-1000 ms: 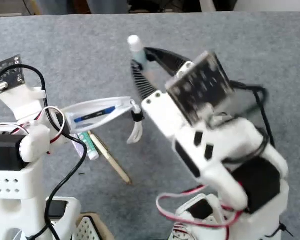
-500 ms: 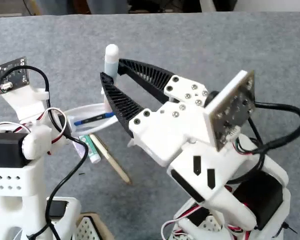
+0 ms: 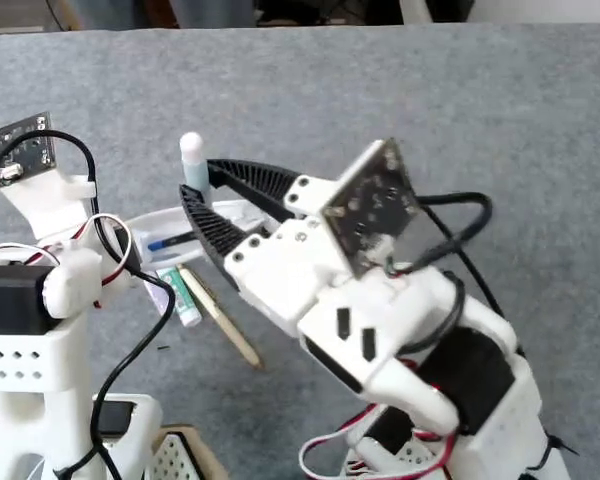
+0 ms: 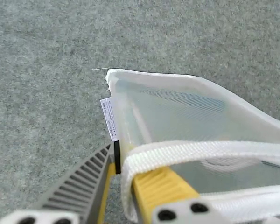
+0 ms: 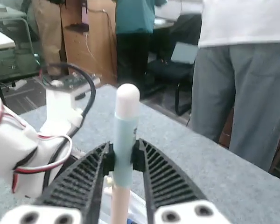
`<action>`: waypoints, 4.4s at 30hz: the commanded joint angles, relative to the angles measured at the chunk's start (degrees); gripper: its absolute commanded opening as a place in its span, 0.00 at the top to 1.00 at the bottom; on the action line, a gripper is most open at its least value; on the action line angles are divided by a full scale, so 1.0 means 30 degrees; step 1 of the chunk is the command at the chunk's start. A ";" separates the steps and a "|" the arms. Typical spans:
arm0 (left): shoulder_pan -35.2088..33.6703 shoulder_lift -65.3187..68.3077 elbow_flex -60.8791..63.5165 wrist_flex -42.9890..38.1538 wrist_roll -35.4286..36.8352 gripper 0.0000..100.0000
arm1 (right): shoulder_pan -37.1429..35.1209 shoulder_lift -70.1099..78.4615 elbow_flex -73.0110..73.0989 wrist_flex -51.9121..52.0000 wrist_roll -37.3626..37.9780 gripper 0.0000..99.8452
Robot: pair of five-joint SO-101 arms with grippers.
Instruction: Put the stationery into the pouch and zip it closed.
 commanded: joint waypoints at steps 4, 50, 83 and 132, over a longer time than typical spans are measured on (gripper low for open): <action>-0.0220 -0.0088 -0.0249 -0.0381 -0.0088 0.97 | -0.0410 -0.0073 0.0103 -0.2198 0.1758 0.99; -0.3355 -0.0117 -0.2007 -0.0293 -0.0059 0.97 | 0.3516 -0.2418 0.0308 0.5656 0.4396 0.81; -1.2791 -0.0117 -0.2154 -0.0938 0.0527 0.97 | 0.0821 1.9004 0.0982 0.2462 0.5216 0.84; -1.6630 -0.0293 -0.4000 -0.0791 0.0234 0.97 | -0.4015 4.0718 -3.1927 1.3040 0.5216 0.80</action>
